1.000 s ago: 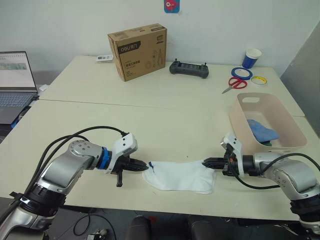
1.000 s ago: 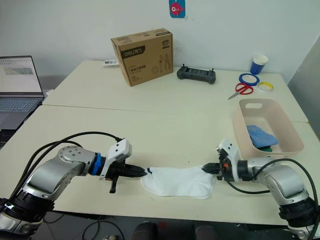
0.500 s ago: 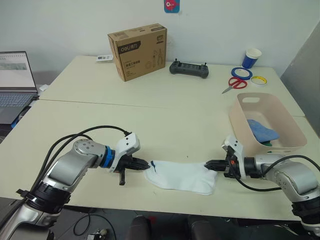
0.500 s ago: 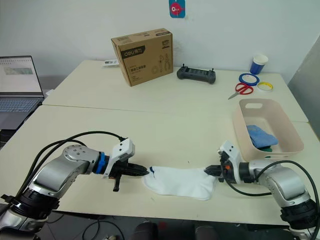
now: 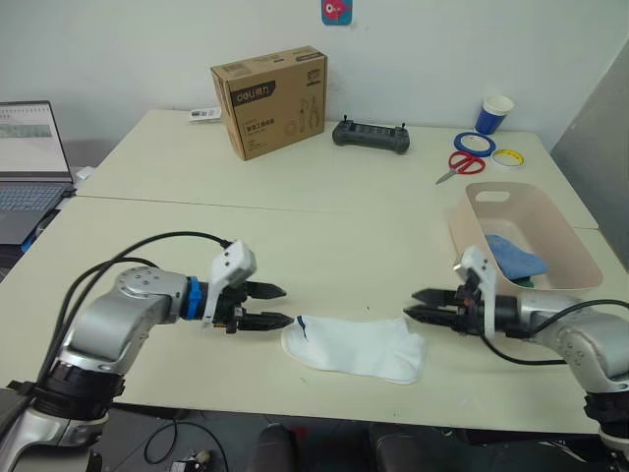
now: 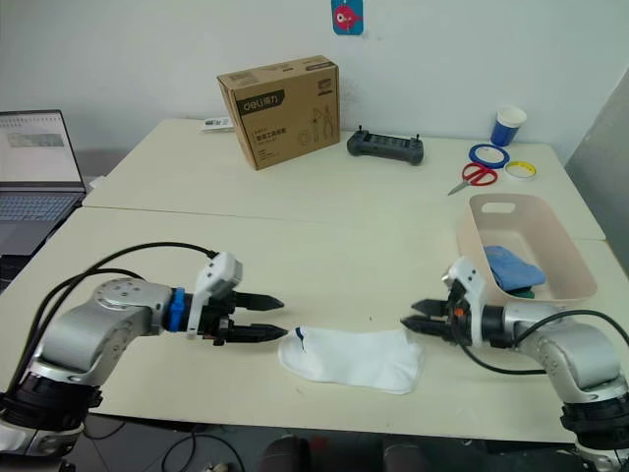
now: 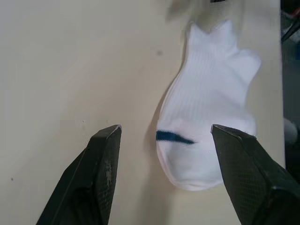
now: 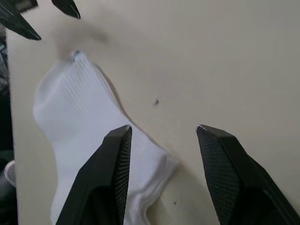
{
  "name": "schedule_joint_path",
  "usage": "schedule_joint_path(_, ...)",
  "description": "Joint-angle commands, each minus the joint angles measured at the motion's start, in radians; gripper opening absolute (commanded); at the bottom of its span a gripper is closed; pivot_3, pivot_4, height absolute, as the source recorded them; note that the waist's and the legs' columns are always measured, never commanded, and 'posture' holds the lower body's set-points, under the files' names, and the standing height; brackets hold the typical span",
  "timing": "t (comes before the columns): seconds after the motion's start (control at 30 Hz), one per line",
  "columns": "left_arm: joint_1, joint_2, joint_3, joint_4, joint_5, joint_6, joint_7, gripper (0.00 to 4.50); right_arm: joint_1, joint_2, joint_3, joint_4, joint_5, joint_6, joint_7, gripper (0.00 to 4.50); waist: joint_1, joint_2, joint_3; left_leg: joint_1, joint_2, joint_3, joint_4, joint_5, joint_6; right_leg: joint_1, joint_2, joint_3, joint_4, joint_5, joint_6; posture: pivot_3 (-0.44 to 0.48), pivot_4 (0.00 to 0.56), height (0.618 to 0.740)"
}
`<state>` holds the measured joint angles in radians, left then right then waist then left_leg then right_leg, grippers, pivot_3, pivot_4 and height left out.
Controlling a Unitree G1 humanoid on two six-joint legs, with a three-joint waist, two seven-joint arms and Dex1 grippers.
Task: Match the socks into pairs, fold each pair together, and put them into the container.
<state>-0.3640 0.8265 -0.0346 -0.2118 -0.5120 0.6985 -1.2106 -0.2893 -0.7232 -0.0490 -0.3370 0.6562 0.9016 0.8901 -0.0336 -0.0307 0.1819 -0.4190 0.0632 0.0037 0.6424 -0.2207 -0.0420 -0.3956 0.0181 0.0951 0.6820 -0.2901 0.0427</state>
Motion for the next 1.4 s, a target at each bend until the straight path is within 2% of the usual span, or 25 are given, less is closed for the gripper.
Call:
schedule_joint_path(0.03, -0.024, -0.038, -0.022, -0.091, -0.016, -0.046, 0.007, 3.20, -0.010, -0.003, 0.046, -0.093, -0.024, -0.111, 0.053, 2.42, 0.001, 0.000, 0.000, 0.000, 0.000, 0.000, 0.000, 0.000, 0.000, 0.000, 0.000, 0.000, 0.000, 0.000, 0.000, 0.000, 0.150, 0.740)
schedule_joint_path(0.1, -0.032, -0.071, -0.105, -0.090, 0.072, -0.161, 0.002, 3.20, 0.002, 0.007, 0.131, -0.093, -0.098, -0.227, 0.100, 2.42, 0.002, 0.000, 0.000, 0.001, 0.000, 0.000, 0.000, 0.000, 0.000, 0.002, 0.000, -0.001, -0.001, 0.000, 0.000, 0.000, 0.150, 0.740)
schedule_joint_path(0.13, -0.035, -0.086, -0.143, -0.075, 0.121, -0.229, -0.002, 3.23, 0.005, 0.013, 0.168, -0.081, -0.134, -0.290, 0.125, 2.25, 0.002, 0.000, 0.000, 0.002, -0.001, 0.000, 0.000, 0.000, 0.000, 0.003, 0.000, -0.001, -0.001, 0.000, 0.000, 0.000, 0.150, 0.740)
schedule_joint_path(0.2, -0.044, -0.124, -0.192, -0.034, 0.174, -0.311, 0.000, 2.82, 0.003, 0.023, 0.237, -0.043, -0.198, -0.388, 0.167, 1.81, 0.002, 0.000, 0.000, 0.002, -0.001, 0.000, 0.001, 0.000, 0.000, 0.003, 0.000, 0.000, -0.002, 0.000, 0.000, 0.000, 0.150, 0.740)
schedule_joint_path(0.37, -0.067, -0.195, -0.282, 0.103, 0.276, -0.477, -0.011, 1.28, -0.018, 0.087, 0.373, 0.105, -0.343, -0.572, 0.206, 0.01, 0.001, 0.000, 0.000, 0.002, -0.001, 0.001, 0.002, 0.000, 0.000, 0.003, 0.000, 0.000, -0.001, 0.001, 0.001, 0.000, 0.150, 0.740)
schedule_joint_path(0.5, -0.067, -0.206, -0.302, 0.208, 0.344, -0.573, -0.006, 0.02, 0.012, 0.072, 0.390, 0.170, -0.392, -0.634, 0.235, 0.00, 0.001, 0.000, 0.000, 0.002, -0.001, 0.000, 0.002, 0.000, 0.000, 0.003, 0.000, 0.000, 0.000, 0.001, 0.001, 0.000, 0.150, 0.740)
schedule_joint_path(0.7, -0.001, -0.125, -0.296, 0.276, 0.395, -0.633, -0.046, 0.02, 0.096, 0.013, 0.344, 0.212, -0.414, -0.697, 0.249, 0.00, 0.001, 0.000, -0.001, 0.003, 0.000, 0.000, 0.001, 0.000, 0.000, 0.003, 0.000, 0.000, 0.000, 0.000, 0.000, 0.000, 0.150, 0.740)
schedule_joint_path(0.87, 0.016, -0.099, -0.263, 0.326, 0.402, -0.675, -0.038, 0.02, 0.157, 0.001, 0.280, 0.199, -0.362, -0.667, 0.245, 0.00, 0.001, 0.001, -0.002, 0.007, 0.000, 0.000, 0.001, 0.000, 0.000, 0.007, 0.000, 0.000, 0.000, 0.000, 0.000, 0.000, 0.150, 0.740)
schedule_joint_path(1.07, 0.033, -0.086, -0.228, 0.322, 0.373, -0.673, -0.046, 0.02, 0.210, -0.070, 0.223, 0.218, -0.381, -0.717, 0.267, 0.00, 0.001, 0.002, -0.003, 0.008, 0.000, 0.002, 0.001, 0.000, 0.000, 0.008, 0.000, 0.001, 0.000, 0.000, 0.000, 0.000, 0.150, 0.740)
schedule_joint_path(1.23, 0.040, -0.092, -0.144, 0.177, 0.232, -0.601, -0.060, 0.02, 0.173, -0.075, 0.141, 0.058, -0.240, -0.610, 0.263, 0.00, -0.003, 0.002, -0.003, 0.008, 0.000, 0.002, 0.001, 0.000, 0.000, 0.007, 0.000, 0.002, 0.000, 0.000, 0.000, 0.000, 0.150, 0.740)
schedule_joint_path(1.33, 0.045, -0.099, -0.140, 0.115, 0.206, -0.557, -0.053, 0.02, 0.132, -0.049, 0.159, 0.009, -0.220, -0.552, 0.242, 0.00, -0.002, 0.002, -0.003, 0.006, 0.000, 0.000, 0.001, 0.000, 0.000, 0.006, 0.000, 0.000, 0.000, 0.001, 0.001, 0.000, 0.150, 0.740)
schedule_joint_path(1.4, 0.052, -0.111, -0.166, 0.083, 0.216, -0.541, -0.046, 0.02, 0.106, -0.009, 0.214, 0.008, -0.247, -0.543, 0.228, 0.00, 0.000, 0.002, -0.003, 0.006, 0.000, 0.000, 0.001, 0.000, 0.000, 0.007, 0.000, 0.000, 0.000, 0.000, 0.001, 0.000, 0.150, 0.740)
